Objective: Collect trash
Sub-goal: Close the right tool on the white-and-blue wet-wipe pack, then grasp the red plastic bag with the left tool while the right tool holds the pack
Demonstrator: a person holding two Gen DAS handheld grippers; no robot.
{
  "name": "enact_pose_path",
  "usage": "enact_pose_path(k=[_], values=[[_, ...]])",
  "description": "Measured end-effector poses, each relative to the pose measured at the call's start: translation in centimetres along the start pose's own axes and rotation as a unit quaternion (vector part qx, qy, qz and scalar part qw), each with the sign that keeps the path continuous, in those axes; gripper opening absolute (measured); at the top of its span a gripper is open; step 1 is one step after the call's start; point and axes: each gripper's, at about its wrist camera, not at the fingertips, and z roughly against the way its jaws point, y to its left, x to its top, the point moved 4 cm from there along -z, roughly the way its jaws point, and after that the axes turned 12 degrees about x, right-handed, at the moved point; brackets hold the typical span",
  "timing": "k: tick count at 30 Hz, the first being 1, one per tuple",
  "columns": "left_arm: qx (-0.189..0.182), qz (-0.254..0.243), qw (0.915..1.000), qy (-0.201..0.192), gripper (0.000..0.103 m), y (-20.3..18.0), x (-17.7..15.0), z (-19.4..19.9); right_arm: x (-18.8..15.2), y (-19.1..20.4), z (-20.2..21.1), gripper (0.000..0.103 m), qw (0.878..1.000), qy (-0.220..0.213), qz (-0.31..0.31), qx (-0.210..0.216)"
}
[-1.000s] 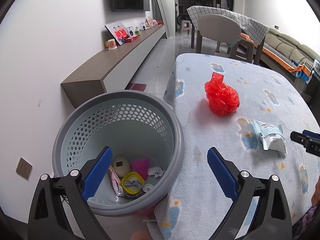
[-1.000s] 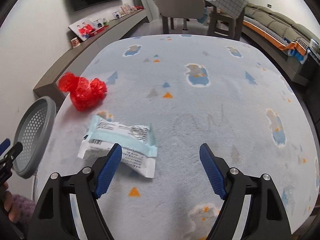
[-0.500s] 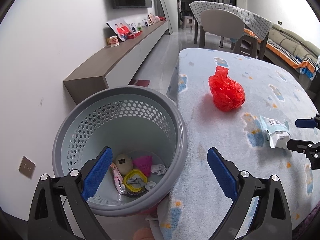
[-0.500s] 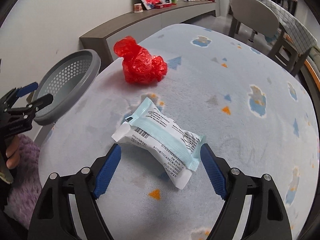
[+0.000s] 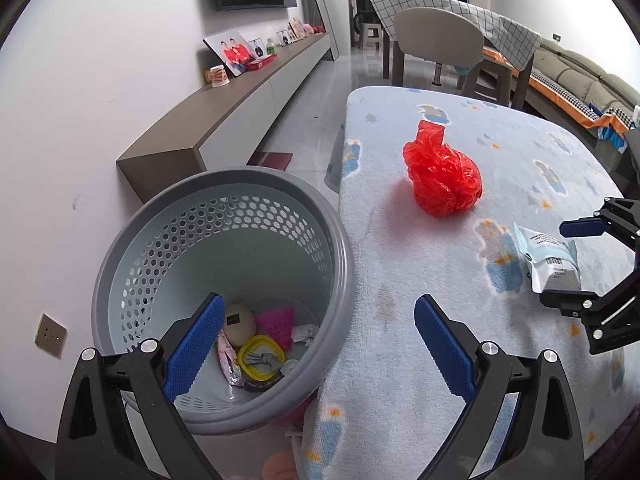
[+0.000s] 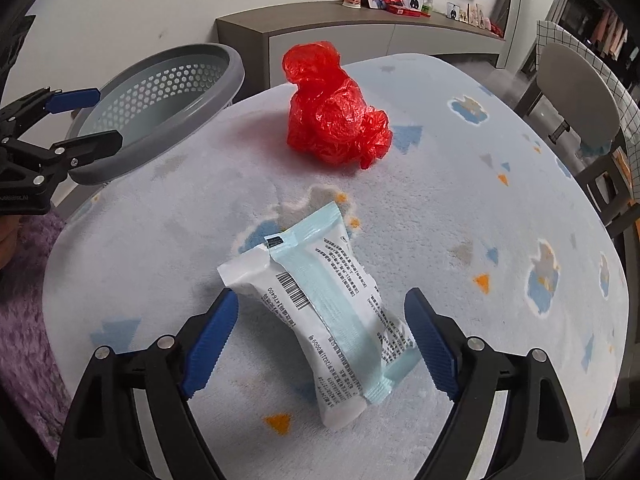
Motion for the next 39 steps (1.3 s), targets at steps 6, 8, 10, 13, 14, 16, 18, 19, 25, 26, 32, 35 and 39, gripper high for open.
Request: enact_pose_path(k=[6,8,10,13,14,16,18,19,25,26,32,35,39], values=[[-0.001,-0.004,1.0000,-0.001,0.094,-0.3,0.0,0.0,0.0,-1.5,-1.3,0.081,0.999,0.004,-0.046,0.008],[-0.002,-0.003,1.0000,-0.001,0.094,-0.2,0.0,0.0,-0.1,-1.7,-1.2,0.081,0.998,-0.006,-0.066,0.015],[-0.002,-0.003,1.0000,-0.002,0.094,-0.2,0.0,0.1,-0.1,-1.7,-1.1,0.081,0.996,-0.012,-0.084,0.015],[-0.004,-0.001,1.0000,-0.003,0.094,-0.1,0.0,0.2,-0.6,-1.4,-1.0,0.062,0.994,-0.014,-0.110,0.006],[-0.006,0.000,1.0000,-0.004,0.094,-0.1,0.1,0.3,-0.7,-1.3,-0.9,0.059,0.993,-0.013,-0.118,-0.001],[-0.009,0.000,0.9999,-0.005,0.094,-0.3,0.1,0.4,-1.1,-1.1,-0.2,0.056,0.990,-0.024,-0.137,-0.005],[-0.014,-0.002,0.9999,-0.005,0.094,-0.6,0.2,0.4,-1.5,-1.0,0.9,0.056,0.986,-0.040,-0.159,-0.015],[-0.016,-0.004,0.9999,-0.005,0.094,-0.9,0.2,0.5,-1.7,-1.0,1.4,0.056,0.984,-0.049,-0.169,-0.020],[-0.033,-0.009,0.9994,-0.003,0.094,-2.9,0.9,0.3,-2.7,-1.0,4.3,0.056,0.965,-0.104,-0.237,-0.048],[-0.035,-0.010,0.9993,-0.005,0.094,-3.3,1.1,0.3,-3.1,-1.0,4.6,0.056,0.962,-0.107,-0.246,-0.052],[-0.046,-0.014,0.9988,-0.013,0.094,-6.0,2.7,-0.4,-4.5,-2.6,6.5,0.056,0.947,-0.136,-0.284,-0.058],[-0.056,-0.014,0.9982,-0.014,0.094,-7.6,3.8,-1.0,-5.1,-3.5,7.2,0.056,0.941,-0.146,-0.298,-0.064],[-0.061,-0.011,0.9980,-0.014,0.094,-9.9,5.6,-2.3,-5.7,-4.5,7.9,0.056,0.935,-0.155,-0.313,-0.063]])
